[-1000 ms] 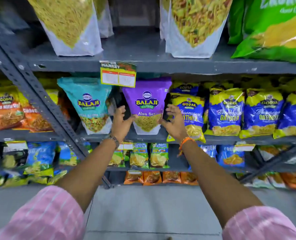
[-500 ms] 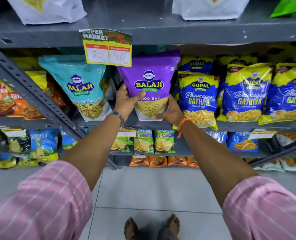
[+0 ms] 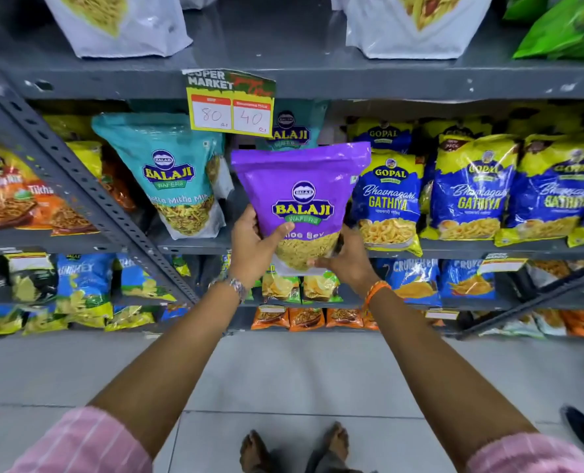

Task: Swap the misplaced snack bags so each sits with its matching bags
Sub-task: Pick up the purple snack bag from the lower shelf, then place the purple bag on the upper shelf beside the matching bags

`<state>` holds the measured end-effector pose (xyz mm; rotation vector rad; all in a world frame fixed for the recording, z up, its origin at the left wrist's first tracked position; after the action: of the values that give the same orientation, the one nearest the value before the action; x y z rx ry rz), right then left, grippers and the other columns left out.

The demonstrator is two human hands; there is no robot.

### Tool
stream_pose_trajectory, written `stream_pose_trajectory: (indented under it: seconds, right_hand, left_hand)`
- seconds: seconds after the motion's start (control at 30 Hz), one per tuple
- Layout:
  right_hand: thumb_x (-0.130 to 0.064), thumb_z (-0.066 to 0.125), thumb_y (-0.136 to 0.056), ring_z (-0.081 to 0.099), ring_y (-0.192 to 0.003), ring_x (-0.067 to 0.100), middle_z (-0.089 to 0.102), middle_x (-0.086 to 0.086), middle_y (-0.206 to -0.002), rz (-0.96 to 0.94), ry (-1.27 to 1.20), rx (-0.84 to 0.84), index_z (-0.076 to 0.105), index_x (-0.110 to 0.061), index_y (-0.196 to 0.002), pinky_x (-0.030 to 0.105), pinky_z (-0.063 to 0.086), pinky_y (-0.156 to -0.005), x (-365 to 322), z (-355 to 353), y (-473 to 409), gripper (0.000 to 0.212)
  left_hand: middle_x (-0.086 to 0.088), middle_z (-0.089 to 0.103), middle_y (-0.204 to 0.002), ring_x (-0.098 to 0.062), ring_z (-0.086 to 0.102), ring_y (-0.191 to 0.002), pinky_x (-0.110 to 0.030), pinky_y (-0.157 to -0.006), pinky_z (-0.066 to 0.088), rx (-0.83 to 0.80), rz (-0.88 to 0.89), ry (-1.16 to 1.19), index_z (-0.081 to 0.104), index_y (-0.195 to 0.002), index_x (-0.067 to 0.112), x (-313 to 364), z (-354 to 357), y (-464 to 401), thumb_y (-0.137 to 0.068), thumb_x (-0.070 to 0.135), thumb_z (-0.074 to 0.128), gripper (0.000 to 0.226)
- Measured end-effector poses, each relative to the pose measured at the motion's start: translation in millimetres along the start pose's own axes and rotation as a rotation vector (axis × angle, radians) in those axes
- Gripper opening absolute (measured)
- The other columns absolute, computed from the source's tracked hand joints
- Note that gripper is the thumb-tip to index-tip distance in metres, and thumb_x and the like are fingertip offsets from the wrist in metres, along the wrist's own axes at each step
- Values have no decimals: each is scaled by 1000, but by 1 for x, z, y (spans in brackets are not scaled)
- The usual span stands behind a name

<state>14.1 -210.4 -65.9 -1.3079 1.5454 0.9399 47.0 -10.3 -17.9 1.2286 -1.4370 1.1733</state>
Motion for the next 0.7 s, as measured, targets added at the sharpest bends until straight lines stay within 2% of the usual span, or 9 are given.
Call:
stream_pose_trajectory:
  seconds: [0.07, 0.13, 0.2, 0.3, 0.4, 0.47, 0.57, 0.63, 0.7]
  right_hand:
    - [-5, 96, -58, 62, -114, 15, 70, 2, -120, 18, 7, -37, 61, -7, -126, 35, 55, -97, -2, -1, 18, 76]
    - [-6, 96, -56, 66, -112, 16, 72, -3, -114, 19, 14, -60, 63, -11, -122, 40, 57, -98, -9, -3, 31, 74]
    - [-8, 97, -55, 68, -113, 13, 73, -9, -113, 10, 0, -79, 64, -18, -118, 39, 57, -98, -26, -7, 42, 71]
    - [-8, 97, -55, 68, -107, -3, 75, -23, -103, -22, -29, -72, 65, -32, -109, 23, 57, -90, -63, -19, 59, 67]
    - [-7, 97, -56, 71, -101, -2, 77, -20, -103, -85, -70, -36, 68, -26, -108, 18, 58, -85, -108, -35, 73, 63]
    - [-8, 97, -55, 74, -98, 2, 79, -13, -103, -145, -76, -13, 70, -20, -109, 18, 58, -80, -140, -44, 76, 61]
    - [3, 95, -54, 75, -92, 2, 81, -11, -98, -232, -127, 30, 69, -16, -107, 13, 55, -74, -189, -58, 74, 62]
    - [7, 94, -53, 75, -92, 3, 81, -6, -98, -284, -172, 60, 66, -13, -110, 13, 55, -74, -221, -66, 69, 66]
    - [5, 94, -54, 75, -92, 3, 80, -4, -98, -335, -207, 103, 65, -14, -109, 14, 55, -75, -249, -75, 63, 65]
  left_hand:
    - [0, 76, -111, -12, 74, -101, -42, -92, 61, 0, 14, -19, 62, -120, 23, 4, -6, 23, -82, 18, 81, 43]
    - [5, 78, -107, -19, 76, -99, -51, -89, 62, 23, 56, -45, 65, -113, 35, 16, -14, 41, -80, 33, 81, 36]
    - [14, 79, -99, -15, 76, -94, -48, -83, 63, 66, 113, -61, 66, -106, 42, 40, -22, 58, -79, 41, 80, 30]
    - [24, 77, -97, -5, 75, -91, -34, -80, 63, 89, 197, -39, 66, -106, 39, 84, -33, 71, -80, 42, 81, 31]
    - [22, 78, -98, -2, 74, -90, -26, -82, 59, 83, 288, 2, 68, -107, 32, 130, -45, 71, -80, 40, 81, 31]
    - [18, 79, -98, -6, 74, -90, -28, -83, 58, 85, 346, 7, 68, -103, 37, 161, -53, 66, -79, 45, 79, 28]
    - [15, 80, -96, -8, 75, -88, -34, -81, 59, 102, 419, 27, 69, -100, 41, 211, -65, 54, -76, 47, 77, 26]
    - [16, 80, -93, -5, 74, -82, -36, -79, 61, 107, 458, 37, 69, -97, 40, 242, -72, 41, -75, 48, 77, 24]
    - [13, 81, -95, -8, 74, -84, -43, -84, 61, 120, 498, 60, 70, -101, 37, 271, -79, 26, -75, 47, 77, 28]
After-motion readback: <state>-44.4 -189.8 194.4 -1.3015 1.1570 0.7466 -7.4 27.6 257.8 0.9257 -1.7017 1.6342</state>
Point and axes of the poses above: each hand's wrist, its own y-axis away from the middle knuckle, its own z-axis out of the palm, x = y × z, the point moved 8 cm from there along -y, towards the middle knuckle
